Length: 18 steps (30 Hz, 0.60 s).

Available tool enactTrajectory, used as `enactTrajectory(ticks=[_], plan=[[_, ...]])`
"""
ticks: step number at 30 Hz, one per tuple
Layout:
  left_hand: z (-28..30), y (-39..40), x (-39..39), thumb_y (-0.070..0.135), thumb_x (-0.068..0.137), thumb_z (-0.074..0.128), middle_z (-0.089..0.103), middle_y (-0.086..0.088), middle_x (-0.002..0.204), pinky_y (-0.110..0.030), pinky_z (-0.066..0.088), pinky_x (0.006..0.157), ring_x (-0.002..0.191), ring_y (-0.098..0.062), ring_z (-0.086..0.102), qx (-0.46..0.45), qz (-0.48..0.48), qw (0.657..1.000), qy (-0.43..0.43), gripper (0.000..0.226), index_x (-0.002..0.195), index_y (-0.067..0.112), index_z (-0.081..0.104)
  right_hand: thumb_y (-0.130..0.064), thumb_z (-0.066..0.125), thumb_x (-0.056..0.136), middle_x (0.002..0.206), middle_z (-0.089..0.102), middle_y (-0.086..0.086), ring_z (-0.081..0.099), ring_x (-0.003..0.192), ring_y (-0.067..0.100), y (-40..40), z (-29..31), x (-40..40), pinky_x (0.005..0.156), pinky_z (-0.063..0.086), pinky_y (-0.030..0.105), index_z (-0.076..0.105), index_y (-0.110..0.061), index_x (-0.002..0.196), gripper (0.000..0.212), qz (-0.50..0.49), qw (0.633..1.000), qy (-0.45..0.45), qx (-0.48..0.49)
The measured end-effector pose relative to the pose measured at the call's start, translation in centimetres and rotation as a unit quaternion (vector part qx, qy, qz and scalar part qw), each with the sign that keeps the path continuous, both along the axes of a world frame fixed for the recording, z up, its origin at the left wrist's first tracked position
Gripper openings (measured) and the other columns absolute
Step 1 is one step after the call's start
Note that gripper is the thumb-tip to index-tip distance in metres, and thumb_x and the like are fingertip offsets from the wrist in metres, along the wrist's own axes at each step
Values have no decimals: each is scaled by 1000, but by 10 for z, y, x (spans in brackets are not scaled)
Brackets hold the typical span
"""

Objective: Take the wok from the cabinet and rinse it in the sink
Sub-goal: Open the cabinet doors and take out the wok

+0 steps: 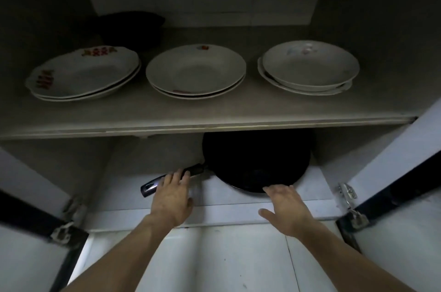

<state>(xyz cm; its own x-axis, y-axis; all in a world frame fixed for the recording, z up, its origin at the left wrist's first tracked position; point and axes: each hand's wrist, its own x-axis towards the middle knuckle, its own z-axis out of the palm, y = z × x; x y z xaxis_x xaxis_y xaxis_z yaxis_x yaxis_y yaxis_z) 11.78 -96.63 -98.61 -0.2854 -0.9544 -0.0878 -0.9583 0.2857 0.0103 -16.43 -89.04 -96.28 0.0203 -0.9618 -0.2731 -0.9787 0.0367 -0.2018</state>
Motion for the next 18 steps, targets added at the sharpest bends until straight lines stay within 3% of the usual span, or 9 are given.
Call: enactTrajectory(ticks=[4,8,14,18], plan=[[-1,-6,1,42,86,52,31,-5,148,-39,25,111,131,-28,33,-6,3,1000,-15,70,146,18,24,-43,52,94,148,39,-1,27,139,17,0,-4,-4,116,17,29,37,-22,146,57,-16,999,-33,-28],[0,-14,3,28,86,54,46,-5,130,-38,36,98,115,-28,43,-20,2,1000,4,51,135,21,40,-35,60,91,128,53,-1,39,123,17,-8,-11,-4,102,37,27,50,-21,134,46,-33,997,-48,-51],[-5,-7,9,15,81,62,56,-8,114,-41,44,80,99,-31,51,-37,4,999,15,38,118,19,55,-30,65,88,111,55,-1,42,110,16,-10,-15,-3,87,44,27,56,-20,120,34,-47,997,-41,-51],[-4,8,13,17,87,57,57,-7,113,-42,44,79,99,-31,50,-46,3,999,17,32,118,19,56,-31,66,87,105,56,-4,45,104,14,-5,-16,-5,82,44,26,58,-22,111,27,-20,998,-24,-57]])
